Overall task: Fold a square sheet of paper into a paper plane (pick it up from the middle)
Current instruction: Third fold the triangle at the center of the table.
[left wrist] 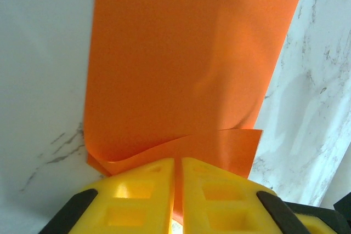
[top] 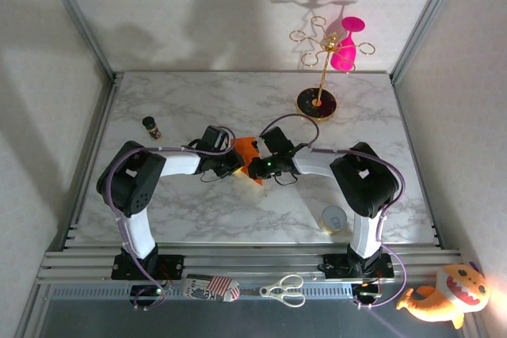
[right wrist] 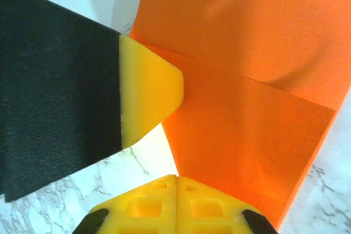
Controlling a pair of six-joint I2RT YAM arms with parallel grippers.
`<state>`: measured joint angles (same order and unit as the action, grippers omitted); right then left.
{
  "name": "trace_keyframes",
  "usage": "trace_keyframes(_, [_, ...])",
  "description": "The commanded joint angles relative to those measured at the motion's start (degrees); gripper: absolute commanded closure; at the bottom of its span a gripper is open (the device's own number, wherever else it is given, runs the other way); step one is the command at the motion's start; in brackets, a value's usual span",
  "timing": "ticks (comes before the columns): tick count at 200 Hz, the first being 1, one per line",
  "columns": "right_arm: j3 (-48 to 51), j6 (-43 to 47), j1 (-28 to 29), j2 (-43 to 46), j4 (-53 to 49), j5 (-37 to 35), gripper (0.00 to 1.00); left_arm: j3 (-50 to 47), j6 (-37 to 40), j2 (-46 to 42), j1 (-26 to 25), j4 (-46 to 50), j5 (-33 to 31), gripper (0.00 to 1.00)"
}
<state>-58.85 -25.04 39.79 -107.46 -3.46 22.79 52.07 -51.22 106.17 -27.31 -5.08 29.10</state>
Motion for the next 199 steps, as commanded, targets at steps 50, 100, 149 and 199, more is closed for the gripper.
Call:
trace_keyframes(50, [-1.4,1.7,0.3,-1.2,-3.2,0.2,0.94,-0.4,0.7,2.5,-0.2,4.9,-4.2,0.88])
trace_keyframes(100, [-1.1,2.0,0.3,-1.6,-4.1,0.0,0.95,-0.4,0.9,2.7,-0.1,5.3,-4.6,0.88])
trace_keyframes(149, [-0.7,3.0,0.3,-1.5,-6.0,-1.1,0.95,-0.3,1.2,2.9,0.1,5.9,-5.3,0.88])
trace_keyframes(199, [1.4,4.7,0.3,0.4,-9.1,-1.6,0.95,-0.2,1.7,3.1,0.4,6.5,-5.6,0.88])
